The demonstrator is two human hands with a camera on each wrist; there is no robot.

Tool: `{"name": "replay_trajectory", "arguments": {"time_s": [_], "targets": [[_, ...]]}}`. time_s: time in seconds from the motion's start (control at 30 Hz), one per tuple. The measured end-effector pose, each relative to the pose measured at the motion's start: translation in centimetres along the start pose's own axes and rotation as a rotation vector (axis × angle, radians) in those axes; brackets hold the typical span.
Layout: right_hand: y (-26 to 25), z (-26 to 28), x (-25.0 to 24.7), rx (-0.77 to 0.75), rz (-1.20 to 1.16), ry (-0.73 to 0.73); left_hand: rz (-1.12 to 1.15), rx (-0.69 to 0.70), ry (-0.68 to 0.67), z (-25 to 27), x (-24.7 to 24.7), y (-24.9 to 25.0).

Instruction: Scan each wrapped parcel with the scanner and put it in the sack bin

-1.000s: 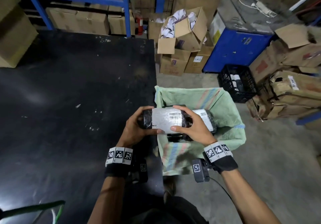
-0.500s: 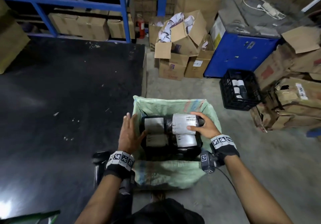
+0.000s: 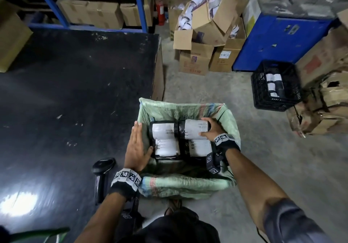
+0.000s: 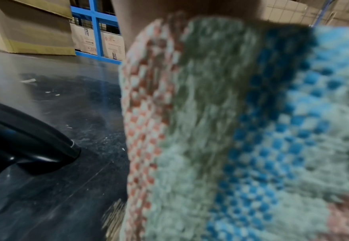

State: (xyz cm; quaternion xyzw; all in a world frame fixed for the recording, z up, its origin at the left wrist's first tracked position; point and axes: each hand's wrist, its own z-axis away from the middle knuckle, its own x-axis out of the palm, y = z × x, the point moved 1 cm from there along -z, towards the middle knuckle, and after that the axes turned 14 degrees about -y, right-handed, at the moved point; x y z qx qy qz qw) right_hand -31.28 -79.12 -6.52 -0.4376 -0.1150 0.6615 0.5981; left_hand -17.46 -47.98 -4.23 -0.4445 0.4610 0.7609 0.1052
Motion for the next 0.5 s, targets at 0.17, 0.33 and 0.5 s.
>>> {"name": "replay_trajectory", "arguments": {"time_s": [0.17,0.33,0.5], "targets": [[0.1,-0.7,0.5,0.045,0.006,-0.001,-0.029,-0.027,0.001,-0.2,-0.1,0.1],[-1.3,0.6,0.6,0.107,0.113,0.053,-0.054,-0.091,-0.047,-0.2,-0.4,-0.1],[-3.3,1.4,1.2,0.181,0.229,0.103,0.034,-0.115,-0.078,-0.2,-1.4,0.5]]}}
